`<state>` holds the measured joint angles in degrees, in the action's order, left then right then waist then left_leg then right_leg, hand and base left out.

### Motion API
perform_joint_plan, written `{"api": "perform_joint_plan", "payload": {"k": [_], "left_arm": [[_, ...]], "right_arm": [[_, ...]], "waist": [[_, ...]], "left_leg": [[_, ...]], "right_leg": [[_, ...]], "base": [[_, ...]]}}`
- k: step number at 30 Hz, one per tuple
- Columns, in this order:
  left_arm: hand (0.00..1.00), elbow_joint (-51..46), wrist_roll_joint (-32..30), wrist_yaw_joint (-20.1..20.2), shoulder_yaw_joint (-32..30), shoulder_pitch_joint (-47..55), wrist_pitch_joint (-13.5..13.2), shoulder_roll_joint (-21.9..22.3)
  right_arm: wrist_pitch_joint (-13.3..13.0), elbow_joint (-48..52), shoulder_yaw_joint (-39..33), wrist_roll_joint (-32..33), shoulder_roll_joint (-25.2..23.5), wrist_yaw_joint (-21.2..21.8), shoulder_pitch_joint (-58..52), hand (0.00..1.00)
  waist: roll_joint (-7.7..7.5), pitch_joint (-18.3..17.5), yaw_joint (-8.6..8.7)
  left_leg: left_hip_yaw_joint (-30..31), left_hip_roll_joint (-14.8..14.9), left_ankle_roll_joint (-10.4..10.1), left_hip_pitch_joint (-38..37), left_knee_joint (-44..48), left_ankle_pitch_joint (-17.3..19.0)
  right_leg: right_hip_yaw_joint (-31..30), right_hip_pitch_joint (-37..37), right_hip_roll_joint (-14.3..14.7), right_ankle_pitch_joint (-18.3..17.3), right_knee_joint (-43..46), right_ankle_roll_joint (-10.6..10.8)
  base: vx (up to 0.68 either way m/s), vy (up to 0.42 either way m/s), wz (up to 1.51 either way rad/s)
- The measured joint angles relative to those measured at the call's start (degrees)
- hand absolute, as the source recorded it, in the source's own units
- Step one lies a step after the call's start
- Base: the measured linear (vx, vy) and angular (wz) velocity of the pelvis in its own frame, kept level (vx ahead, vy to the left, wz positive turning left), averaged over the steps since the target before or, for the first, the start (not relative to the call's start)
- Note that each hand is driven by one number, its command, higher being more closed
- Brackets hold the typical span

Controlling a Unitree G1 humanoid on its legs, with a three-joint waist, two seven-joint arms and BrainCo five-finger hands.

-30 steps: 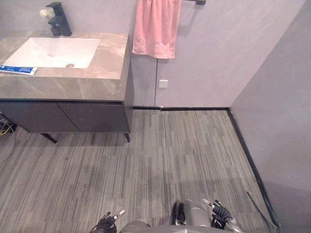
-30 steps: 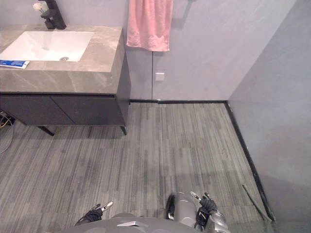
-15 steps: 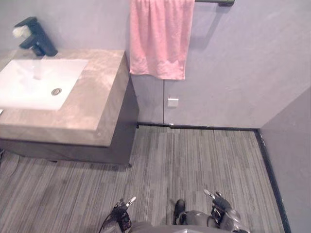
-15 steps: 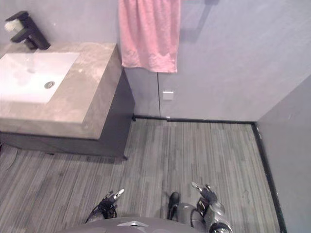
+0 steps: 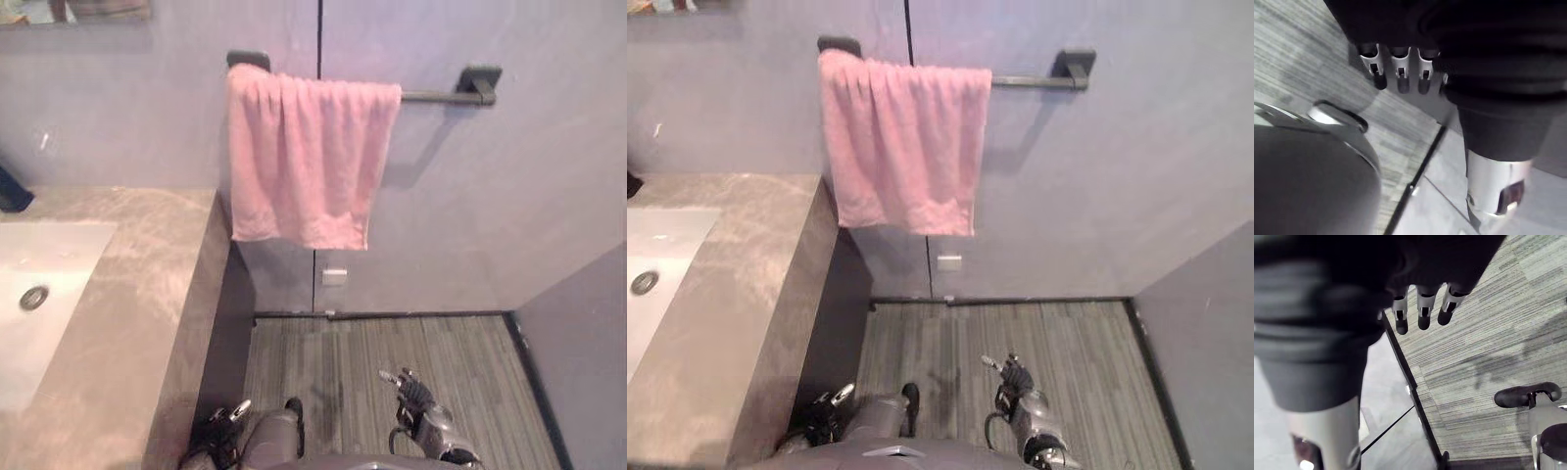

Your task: Organize washtable

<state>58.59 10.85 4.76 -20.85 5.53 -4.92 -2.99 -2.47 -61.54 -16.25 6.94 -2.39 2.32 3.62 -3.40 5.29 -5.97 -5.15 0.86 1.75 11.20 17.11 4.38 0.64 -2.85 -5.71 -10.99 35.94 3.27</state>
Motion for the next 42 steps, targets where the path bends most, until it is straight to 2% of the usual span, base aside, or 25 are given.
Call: {"api": "perform_joint_plan", "payload": {"k": [2,3,4,6,7,8,9,10,11,15,17,18,20,22,24,27,30,32,37,42], "left_arm": [[0.0,1.1,-0.1,-1.9,0.8,-0.8,-0.2,0.6],[0.0,1.6,-0.1,-2.2,1.2,-1.0,-0.3,1.1],[0.0,1.6,-0.1,-2.4,1.5,-1.0,-0.3,1.3],[0.0,1.6,-0.1,-2.8,1.7,-1.0,-0.5,2.1],[0.0,1.7,-0.1,-3.1,1.7,-0.9,-0.5,2.1],[0.0,1.6,-0.1,-3.1,1.6,-0.9,-0.6,1.3],[0.0,2.1,0.0,-3.2,1.5,-1.0,-0.5,0.6],[0.0,2.5,-0.1,-3.3,1.7,-1.0,-0.5,0.8],[0.0,2.7,-0.1,-3.4,1.6,-1.3,-0.7,1.0],[0.0,4.3,-0.4,-3.8,1.5,-1.2,-0.9,1.7],[0.0,4.3,-0.8,-3.9,1.8,-0.9,-1.7,1.7],[0.0,4.3,-0.8,-3.9,2.5,-0.7,-1.7,1.5],[0.0,3.4,0.1,-4.3,6.6,-0.4,-1.7,0.3],[0.0,-5.8,1.9,-4.6,11.1,2.6,-1.8,-0.2],[0.0,-15.2,4.6,-5.1,13.1,5.3,-2.6,0.3],[0.0,-29.1,6.9,-5.9,12.4,7.8,-4.6,0.5],[0.0,-41.8,6.8,-6.7,11.8,8.6,-5.6,0.8],[0.0,-46.5,6.8,-7.2,11.7,8.7,-6.8,0.8],[0.0,-57.6,6.8,-8.8,11.9,8.3,-7.5,1.5],[0.0,-64.9,6.8,-9.7,12.6,8.4,-8.8,2.9]], "right_arm": [[0.5,0.1,-0.2,-1.9,0.6,0.4,-1.5,0.0],[0.5,0.1,-0.8,-1.9,0.8,0.4,-2.6,0.0],[0.6,0.1,-1.4,-1.9,0.8,0.5,-3.2,0.0],[0.6,0.3,-1.9,-1.9,1.2,0.5,-3.8,0.0],[0.6,0.2,-1.9,-1.9,1.2,0.6,-3.8,0.0],[0.6,0.1,-1.9,-1.9,0.7,0.7,-3.8,0.0],[0.6,-0.4,-2.0,-1.9,0.6,0.7,-4.0,0.0],[0.6,-1.7,-2.7,-1.9,0.7,0.7,-4.0,0.0],[0.7,-2.2,-2.6,-1.9,1.3,0.7,-3.0,0.0],[0.7,-3.8,-1.9,-1.9,2.9,0.6,-2.9,0.0],[0.7,-3.9,1.3,-2.0,3.0,0.6,-3.2,0.0],[0.7,-3.8,2.6,-2.0,3.2,0.5,-3.2,0.0],[0.8,-1.8,8.4,-1.9,3.5,0.2,-2.8,0.0],[1.0,9.4,13.9,-1.6,3.4,-0.2,-3.4,0.0],[-0.1,20.4,15.7,-1.3,3.4,-1.2,-3.7,0.0],[-3.1,34.3,16.1,-1.2,3.5,-2.3,-3.4,0.0],[-4.5,41.9,16.1,-1.3,3.8,-2.5,-3.0,0.0],[-4.9,44.0,16.4,-1.3,4.0,-2.7,-2.1,0.0],[-5.1,46.1,20.4,-1.2,5.0,-3.6,4.7,0.0],[-5.1,46.1,24.2,-1.3,5.3,-3.7,10.9,0.0]], "waist": [[0.3,-0.1,0.73],[1.09,0.1,0.87],[1.1,0.0,1.01],[1.45,-0.4,1.58],[1.57,-0.8,2.07],[0.11,-0.9,2.15],[-0.14,-1.2,2.31],[0.0,-2.4,2.26],[0.13,-2.1,2.32],[1.11,-2.0,3.24],[1.06,-3.3,3.04],[0.57,-3.9,2.95],[0.23,-5.5,2.83],[-0.26,-5.7,2.95],[-0.26,-5.6,3.19],[-0.2,-5.6,2.77],[-0.1,-5.5,2.52],[-0.02,-5.5,2.21],[0.64,-5.3,2.18],[1.51,-5.0,0.95]], "left_leg": [[0.8,-0.2,0.6,-5.8,-2.8,0.4],[0.9,-0.1,0.6,-9.2,-5.0,0.4],[1.0,-0.1,0.6,-10.7,-6.1,0.4],[1.3,0.9,-0.2,-12.7,-7.6,0.9],[1.8,1.9,-2.1,-12.6,-7.6,1.7],[2.1,1.6,-3.7,-12.6,-7.8,3.1],[2.7,1.6,-4.2,-12.7,-8.1,3.7],[3.2,2.6,-4.9,-12.6,-9.1,3.1],[3.2,2.9,-6.1,-12.6,-10.3,2.3],[5.0,4.3,-7.7,-14.9,-14.0,0.2],[6.3,4.9,-7.9,-15.5,-15.0,0.1],[6.4,4.9,-7.9,-15.4,-15.2,0.0],[7.1,4.8,-8.0,-13.7,-15.8,-0.3],[7.2,4.4,-7.9,-11.6,-15.5,-0.3],[7.2,4.2,-7.8,-10.5,-15.0,-0.2],[7.5,4.1,-7.6,-10.2,-15.0,-0.1],[8.8,4.0,-7.5,-9.3,-14.5,0.0],[9.0,4.0,-7.5,-9.2,-14.2,0.0],[10.4,3.6,-7.4,-7.8,-13.0,0.0],[10.9,3.6,-6.9,-7.6,-14.5,-0.4]], "right_leg": [[0.1,4.5,-1.0,0.0,12.4,0.2],[0.3,6.4,-1.9,0.0,14.9,0.1],[0.7,7.3,-2.7,-0.2,15.0,-0.1],[3.2,10.1,-4.8,-0.5,10.8,-0.2],[5.0,11.0,-5.4,-0.1,2.1,0.2],[5.8,10.6,-6.0,5.3,-8.8,1.3],[5.8,9.2,-5.6,4.1,-10.7,2.4],[6.5,6.8,-4.5,3.5,-16.4,2.0],[6.4,6.1,-3.9,2.2,-20.1,2.2],[7.4,4.1,-1.9,2.7,-22.5,1.7],[8.9,1.4,-1.1,3.7,-26.3,1.7],[9.2,1.4,-0.8,3.9,-27.3,1.7],[9.6,1.9,-0.6,4.9,-29.6,1.9],[9.6,2.9,-0.7,6.3,-30.9,2.0],[9.1,3.2,-0.8,7.3,-32.0,2.1],[8.7,3.2,-0.8,8.0,-32.5,2.1],[8.7,3.2,-0.8,8.2,-32.6,1.8],[8.7,3.1,-0.8,8.2,-32.7,1.8],[8.8,2.8,-0.8,8.4,-33.5,1.5],[9.1,2.7,-0.9,8.8,-33.5,1.4]], "base": [[0.13,0.036,0.06],[0.03,0.043,0.05],[-0.09,0.043,0.1],[-0.2,0.036,0.12],[-0.35,0.019,0.05],[-0.29,-0.038,0.06],[-0.12,-0.151,-0.05],[0.05,-0.218,-0.12],[0.02,-0.182,-0.15],[0.03,-0.118,0.07],[0.04,-0.042,0.26],[0.07,-0.027,0.16],[0.08,-0.006,0.12],[0.08,0.021,0.05],[0.09,0.034,0.02],[0.06,0.017,0.04],[0.02,0.007,0.16],[-0.01,0.008,0.1],[-0.05,0.012,0.11],[-0.06,0.017,0.05]]}}
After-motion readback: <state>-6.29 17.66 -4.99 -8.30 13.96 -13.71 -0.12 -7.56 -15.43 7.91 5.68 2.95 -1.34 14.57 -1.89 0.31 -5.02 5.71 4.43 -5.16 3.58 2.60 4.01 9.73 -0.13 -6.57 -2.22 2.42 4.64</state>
